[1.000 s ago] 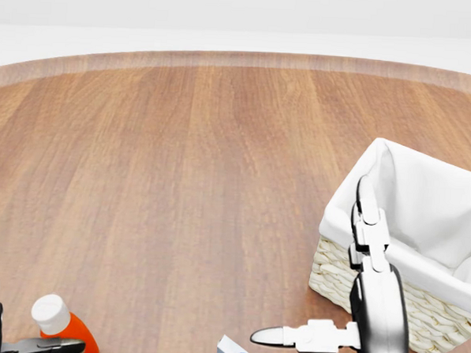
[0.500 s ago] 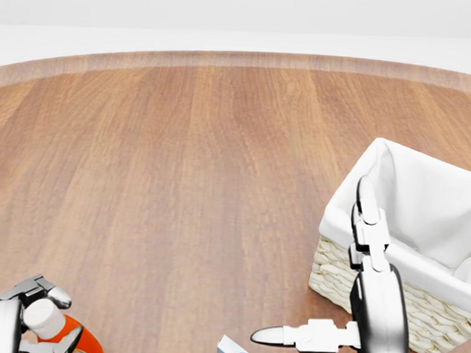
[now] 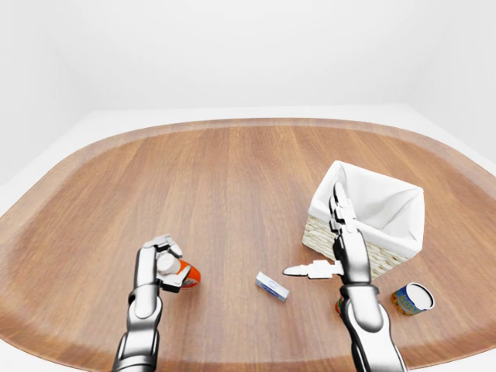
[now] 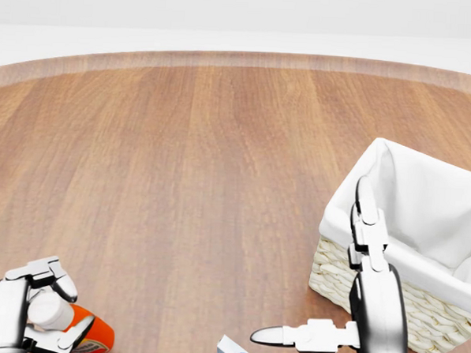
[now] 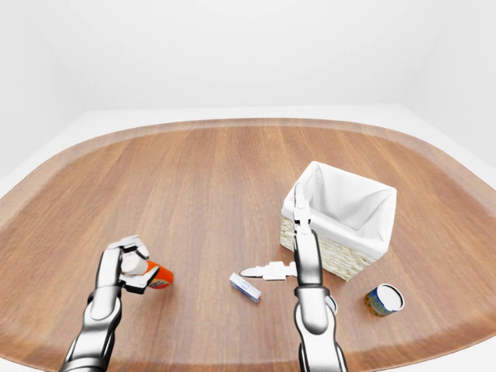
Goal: Pick up the ketchup, and put it in the basket.
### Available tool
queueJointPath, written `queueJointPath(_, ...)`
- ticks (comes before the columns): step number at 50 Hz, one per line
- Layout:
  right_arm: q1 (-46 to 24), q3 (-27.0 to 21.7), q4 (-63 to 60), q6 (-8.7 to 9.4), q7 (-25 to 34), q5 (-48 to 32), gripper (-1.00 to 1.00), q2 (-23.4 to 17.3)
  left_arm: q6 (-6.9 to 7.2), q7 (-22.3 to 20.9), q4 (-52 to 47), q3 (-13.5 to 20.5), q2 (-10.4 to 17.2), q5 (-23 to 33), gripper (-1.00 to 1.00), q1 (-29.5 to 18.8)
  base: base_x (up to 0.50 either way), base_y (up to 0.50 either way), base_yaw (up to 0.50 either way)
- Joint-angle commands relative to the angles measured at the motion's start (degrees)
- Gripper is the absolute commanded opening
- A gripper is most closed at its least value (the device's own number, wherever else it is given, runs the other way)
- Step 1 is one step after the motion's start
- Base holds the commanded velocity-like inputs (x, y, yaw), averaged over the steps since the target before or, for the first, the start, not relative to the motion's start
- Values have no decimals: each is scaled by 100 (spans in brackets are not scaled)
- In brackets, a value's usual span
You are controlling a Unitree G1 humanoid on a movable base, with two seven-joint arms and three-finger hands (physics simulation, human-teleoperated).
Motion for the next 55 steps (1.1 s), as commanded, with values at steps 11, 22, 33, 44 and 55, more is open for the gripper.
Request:
queueJointPath(11, -7, 0, 15, -14, 18, 5, 100, 3, 0, -437, -2435, -366, -482, 101, -100, 393, 0, 0, 0)
queueJointPath(22, -7, 10, 12, -16, 26, 11, 100, -1, 4, -468, -2910, -734, -578, 319, -100, 210, 0, 0, 0)
queueJointPath(33, 5, 50, 39, -49, 17, -7, 100, -5, 329, -518, -3328, -1051, -668, 508, -100, 130, 0, 0, 0)
queueJointPath(44, 5, 99, 67, -65, 12, -21, 100, -8, 947, -574, -3938, -1707, -873, 818, -100, -67, 0, 0, 0)
queueJointPath(55, 52, 168, -4, -52, 21, -8, 100, -20, 1000, -628, -4381, -2501, -1120, 1253, -100, -182, 0, 0, 0)
